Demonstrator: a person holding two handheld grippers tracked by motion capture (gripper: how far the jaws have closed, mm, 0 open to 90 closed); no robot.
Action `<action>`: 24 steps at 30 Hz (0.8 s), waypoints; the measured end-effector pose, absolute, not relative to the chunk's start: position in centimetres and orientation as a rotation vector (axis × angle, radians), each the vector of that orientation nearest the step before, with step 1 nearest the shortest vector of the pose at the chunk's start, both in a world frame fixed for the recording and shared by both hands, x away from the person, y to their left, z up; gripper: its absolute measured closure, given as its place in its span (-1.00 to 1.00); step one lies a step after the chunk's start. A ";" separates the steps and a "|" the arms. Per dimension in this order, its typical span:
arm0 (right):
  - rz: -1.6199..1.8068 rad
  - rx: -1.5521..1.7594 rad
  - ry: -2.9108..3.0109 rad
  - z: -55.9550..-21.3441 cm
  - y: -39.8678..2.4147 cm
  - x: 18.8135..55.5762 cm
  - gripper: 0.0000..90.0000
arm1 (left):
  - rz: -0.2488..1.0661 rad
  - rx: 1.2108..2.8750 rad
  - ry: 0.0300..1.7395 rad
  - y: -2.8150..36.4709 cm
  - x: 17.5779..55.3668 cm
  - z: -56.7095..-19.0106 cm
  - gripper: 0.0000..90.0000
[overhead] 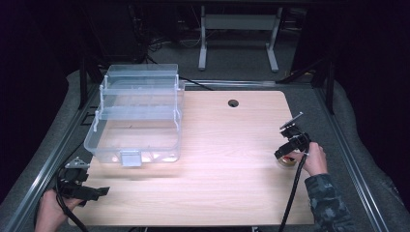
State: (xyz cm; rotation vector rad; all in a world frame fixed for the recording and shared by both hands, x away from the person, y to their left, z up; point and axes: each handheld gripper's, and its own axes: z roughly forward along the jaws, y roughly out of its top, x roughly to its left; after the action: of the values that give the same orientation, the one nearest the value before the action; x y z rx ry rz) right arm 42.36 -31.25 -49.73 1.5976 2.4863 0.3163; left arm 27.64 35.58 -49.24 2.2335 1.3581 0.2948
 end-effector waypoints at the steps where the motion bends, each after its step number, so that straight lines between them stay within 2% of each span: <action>1: 0.316 1.598 2.486 -49.7 -31.3 42.4 -0.79 | 0.296 2.231 1.362 35.6 27.7 -49.0 -0.99; 7: 0.407 1.547 2.495 -48.4 -30.1 41.2 -0.86 | 0.315 2.241 1.362 35.7 28.3 -47.3 -1.00; 11: 0.460 1.492 2.532 -48.4 -28.9 40.1 -1.00 | 0.313 2.248 1.345 35.9 29.0 -46.0 -1.00; 14: 0.406 1.460 2.505 -48.5 -28.0 39.3 -1.00 | 0.296 2.248 1.339 36.1 29.4 -45.5 -1.00; 15: 0.522 1.463 2.555 -48.8 -28.0 39.2 -1.00 | 0.288 2.252 1.337 36.3 30.0 -45.0 -1.00; 17: 0.454 1.438 2.505 -48.8 -27.4 38.6 -1.00 | 0.286 2.256 1.340 36.4 30.5 -44.4 -1.00; 24: 0.526 1.358 2.533 -49.2 -25.7 36.7 -0.99 | 0.288 2.251 1.353 37.1 32.5 -42.1 -0.99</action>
State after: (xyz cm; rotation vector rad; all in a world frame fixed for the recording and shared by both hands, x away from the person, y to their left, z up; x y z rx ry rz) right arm 36.75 -25.67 -49.16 1.3575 2.5333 0.5264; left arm 32.50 37.06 -42.11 2.2510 1.3533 0.2881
